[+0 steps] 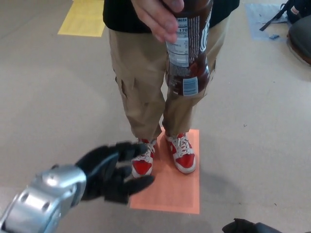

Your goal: The robot recieved a bottle of protein shake from a person using its left hand and then shake the protein up and down 2 two times and hand it back to the person

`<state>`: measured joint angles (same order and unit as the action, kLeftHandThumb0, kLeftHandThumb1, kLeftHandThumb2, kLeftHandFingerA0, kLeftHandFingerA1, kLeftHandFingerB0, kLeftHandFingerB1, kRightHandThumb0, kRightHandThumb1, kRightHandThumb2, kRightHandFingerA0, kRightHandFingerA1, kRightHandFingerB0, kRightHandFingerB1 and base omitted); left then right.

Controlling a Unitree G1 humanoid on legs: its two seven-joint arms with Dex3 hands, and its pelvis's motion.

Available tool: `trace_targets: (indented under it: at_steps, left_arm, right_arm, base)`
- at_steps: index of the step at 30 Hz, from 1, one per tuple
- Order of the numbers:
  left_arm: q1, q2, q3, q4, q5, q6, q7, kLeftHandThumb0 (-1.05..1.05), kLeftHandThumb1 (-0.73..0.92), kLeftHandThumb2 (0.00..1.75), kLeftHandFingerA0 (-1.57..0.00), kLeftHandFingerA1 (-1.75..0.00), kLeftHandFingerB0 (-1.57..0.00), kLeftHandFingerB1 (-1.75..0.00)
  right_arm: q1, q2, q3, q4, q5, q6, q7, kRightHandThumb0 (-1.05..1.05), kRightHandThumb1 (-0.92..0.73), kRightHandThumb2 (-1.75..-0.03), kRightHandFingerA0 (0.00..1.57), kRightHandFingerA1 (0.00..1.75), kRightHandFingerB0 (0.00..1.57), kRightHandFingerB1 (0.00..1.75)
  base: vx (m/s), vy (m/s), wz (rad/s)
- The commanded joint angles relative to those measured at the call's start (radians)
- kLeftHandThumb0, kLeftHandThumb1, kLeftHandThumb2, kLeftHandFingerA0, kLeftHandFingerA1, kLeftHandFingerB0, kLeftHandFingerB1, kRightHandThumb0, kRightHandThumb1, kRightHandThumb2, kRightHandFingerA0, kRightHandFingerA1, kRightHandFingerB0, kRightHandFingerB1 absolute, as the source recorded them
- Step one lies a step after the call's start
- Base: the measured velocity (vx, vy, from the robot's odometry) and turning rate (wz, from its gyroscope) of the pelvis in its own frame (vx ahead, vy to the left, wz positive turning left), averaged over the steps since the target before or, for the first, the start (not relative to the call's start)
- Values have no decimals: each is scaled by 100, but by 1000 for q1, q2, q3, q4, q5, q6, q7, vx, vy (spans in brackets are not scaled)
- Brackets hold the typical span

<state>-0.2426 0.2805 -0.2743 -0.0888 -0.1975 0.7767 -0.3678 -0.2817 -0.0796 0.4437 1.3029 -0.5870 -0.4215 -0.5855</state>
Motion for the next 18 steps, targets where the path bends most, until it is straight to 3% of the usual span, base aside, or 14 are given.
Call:
trace_targets:
  at_steps: [1,2,5,6,10,18]
  left_arm:
    - [169,60,-42,143,177,-357,92,-36,36,95,-1,-48,0,-46]
    - [185,63,-47,163,198,-392,115,-70,64,60,-24,-33,-19,-28]
    - [234,70,-62,233,260,-492,192,-69,64,60,-29,-33,-20,-28]
    - [243,69,-64,262,273,-527,214,-71,54,81,-23,-43,-16,-38]
    - [264,71,-75,383,339,-681,324,-62,51,78,-29,-45,-17,-39]
    - [142,71,-128,674,445,-860,520,-55,47,74,-33,-46,-12,-37]
  right_arm:
    - [10,-9,-5,3,4,-16,-14,-51,-79,-66,78,63,69,44]
    - [7,-8,-7,3,6,-16,-13,-51,-78,-67,81,67,68,44]
    - [-1,-11,-1,5,-2,-10,-21,-52,-80,-66,80,66,69,45]
    - [-3,-13,-2,4,-1,-10,-23,-52,-80,-66,80,66,68,45]
    - [-29,-17,-6,3,2,1,-19,-52,-80,-66,80,64,69,44]
    - [-113,-33,-39,1,31,11,12,-50,-80,-66,80,60,69,41]
  base:
    - [0,0,0]
    - [0,0,0]
    - [0,0,0]
    - [0,0,0]
    - [0,0,0]
    - [0,0,0]
